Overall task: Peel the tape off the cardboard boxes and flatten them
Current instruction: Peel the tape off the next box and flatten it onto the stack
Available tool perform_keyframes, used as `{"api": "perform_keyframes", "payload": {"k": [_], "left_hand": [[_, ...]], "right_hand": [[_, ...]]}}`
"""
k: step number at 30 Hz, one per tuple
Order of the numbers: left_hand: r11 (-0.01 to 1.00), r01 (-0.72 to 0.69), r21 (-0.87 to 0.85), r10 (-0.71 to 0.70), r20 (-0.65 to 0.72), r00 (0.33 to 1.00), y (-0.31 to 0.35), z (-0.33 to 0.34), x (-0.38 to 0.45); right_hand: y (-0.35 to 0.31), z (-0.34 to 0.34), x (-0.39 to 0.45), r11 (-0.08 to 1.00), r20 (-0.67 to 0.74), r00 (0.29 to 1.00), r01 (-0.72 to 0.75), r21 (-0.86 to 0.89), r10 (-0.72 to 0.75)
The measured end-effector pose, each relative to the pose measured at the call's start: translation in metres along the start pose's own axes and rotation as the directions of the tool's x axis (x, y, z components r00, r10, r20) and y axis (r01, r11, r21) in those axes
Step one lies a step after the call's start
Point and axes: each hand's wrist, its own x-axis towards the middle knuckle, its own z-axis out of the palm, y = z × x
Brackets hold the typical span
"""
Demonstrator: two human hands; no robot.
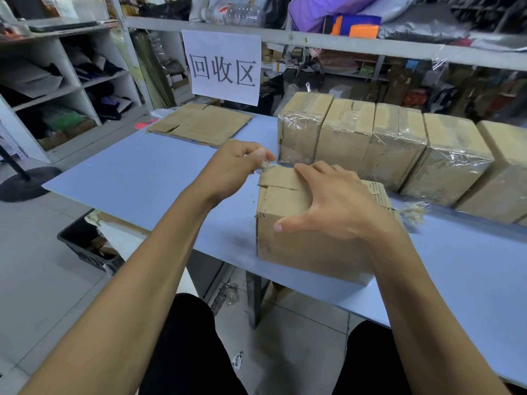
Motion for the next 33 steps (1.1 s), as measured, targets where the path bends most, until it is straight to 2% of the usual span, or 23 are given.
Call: {"api": "perform_keyframes", "payload": {"k": [2, 8, 10, 13, 15, 17, 22, 24, 28, 29, 31, 33], "left_hand": [[0.999, -0.024, 0.045, 0.023, 0.017, 1.000, -0.001, 0.001, -0.001], [0.998, -0.057, 0.015, 0.058, -0.116, 0.992, -0.011, 0.007, 0.018], [0.998, -0.067, 0.009, 0.067, -0.072, 0.995, -0.014, 0.009, 0.023], [0.998, -0.054, 0.028, 0.052, 0.067, 0.996, -0.019, 0.008, 0.022], [1.000, -0.008, -0.012, 0.010, 0.156, 0.988, -0.019, 0.005, 0.016], [0.997, 0.040, -0.059, -0.028, 0.190, 0.981, -0.018, 0.002, 0.015], [0.976, 0.081, -0.203, -0.065, 0.083, 0.994, -0.013, 0.008, 0.028], [0.978, 0.061, -0.200, -0.052, 0.050, 0.997, -0.008, 0.010, 0.031], [0.978, 0.027, -0.208, -0.068, -0.192, 0.979, 0.004, 0.000, 0.050], [0.983, 0.004, -0.185, -0.044, -0.210, 0.977, 0.008, -0.005, 0.053], [0.992, -0.050, -0.119, 0.034, -0.136, 0.990, 0.019, -0.008, 0.049], [0.992, -0.100, -0.081, 0.098, -0.023, 0.995, 0.033, -0.002, 0.035]], "right_hand": [[0.000, 0.000, 0.000, 1.000, -0.006, 1.000, -0.001, -0.001, 0.001], [0.000, -0.001, 0.000, 1.000, -0.001, 1.000, -0.010, 0.013, 0.010], [0.000, -0.001, 0.000, 1.000, -0.002, 1.000, -0.010, 0.018, 0.010], [0.000, 0.000, -0.001, 1.000, -0.011, 1.000, 0.000, 0.011, 0.001], [0.000, 0.001, -0.001, 1.000, -0.022, 1.000, -0.001, 0.009, 0.002], [0.000, 0.002, -0.001, 1.000, -0.029, 1.000, -0.005, 0.014, 0.005], [0.000, 0.001, -0.001, 1.000, -0.043, 0.999, 0.001, 0.012, 0.000], [0.000, 0.001, -0.001, 1.000, -0.043, 0.999, -0.002, 0.017, 0.002], [0.002, 0.005, -0.001, 1.000, -0.076, 0.997, 0.015, -0.005, -0.016], [0.003, 0.005, -0.001, 1.000, -0.075, 0.997, 0.024, -0.009, -0.025], [0.003, 0.002, -0.001, 0.998, -0.056, 0.998, 0.029, 0.058, -0.026], [0.005, -0.002, 0.000, 0.937, -0.102, 0.994, 0.010, 0.350, 0.028]]}}
